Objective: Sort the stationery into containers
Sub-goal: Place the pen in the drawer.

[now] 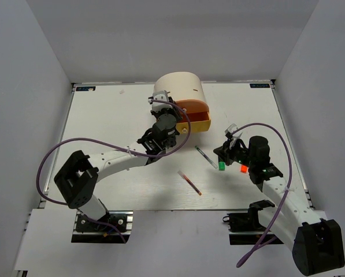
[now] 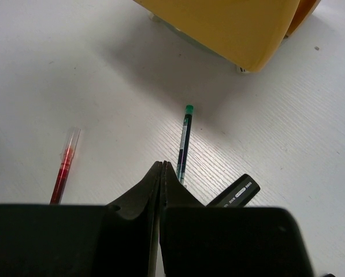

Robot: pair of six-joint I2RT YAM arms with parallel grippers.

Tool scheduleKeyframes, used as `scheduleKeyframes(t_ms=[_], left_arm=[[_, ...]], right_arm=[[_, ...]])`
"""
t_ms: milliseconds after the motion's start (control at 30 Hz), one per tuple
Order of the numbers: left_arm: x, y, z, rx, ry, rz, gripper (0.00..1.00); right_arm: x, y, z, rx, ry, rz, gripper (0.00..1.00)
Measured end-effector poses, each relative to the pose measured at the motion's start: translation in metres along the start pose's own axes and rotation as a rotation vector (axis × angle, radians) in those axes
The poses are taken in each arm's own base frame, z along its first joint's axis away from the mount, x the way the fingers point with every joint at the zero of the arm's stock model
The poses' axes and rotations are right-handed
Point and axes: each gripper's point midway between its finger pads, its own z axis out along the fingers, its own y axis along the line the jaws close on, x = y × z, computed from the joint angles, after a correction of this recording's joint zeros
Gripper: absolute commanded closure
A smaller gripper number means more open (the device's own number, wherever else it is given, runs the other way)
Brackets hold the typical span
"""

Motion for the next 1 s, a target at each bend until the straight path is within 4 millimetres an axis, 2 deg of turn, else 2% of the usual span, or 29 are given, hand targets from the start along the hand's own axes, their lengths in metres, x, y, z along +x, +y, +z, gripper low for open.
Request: scheduleKeyframes(t_ms=[333, 667, 800, 900, 933, 967, 1000], left_arm=[[-0.008, 0.004, 0.002, -0.037, -0.039, -0.022, 1.0], [0.022, 0.013, 0.005, -0.081, -0.004, 0.047, 1.0], [0.027, 0.015, 0.005, -0.087, 0.003, 0.058, 0.99], [0.027, 0.015, 0.005, -0.09, 0.002, 0.059, 0.84], [0.027, 0.015, 0.005, -0.09, 0.003, 0.059, 0.68], [0.027, 0.015, 0.005, -0.09, 0.004, 0.06, 0.6], [0.027, 0.015, 0.005, -0.091, 0.005, 0.061, 0.55]], right_arm=[[0.0, -0.001, 0.0, 0.003, 0.001, -0.017, 1.0], [0.005, -0.002, -0.001, 0.012, 0.009, -0.015, 1.0], [0.004, -0.002, -0.002, 0.014, 0.008, -0.016, 1.0], [0.005, -0.002, -0.002, 0.018, 0.012, -0.014, 1.0], [0.005, -0.002, -0.002, 0.02, 0.013, -0.013, 1.0], [0.006, -0.002, -0.003, 0.02, 0.015, -0.012, 0.99], [0.006, -0.002, -0.003, 0.021, 0.018, -0.011, 0.88]])
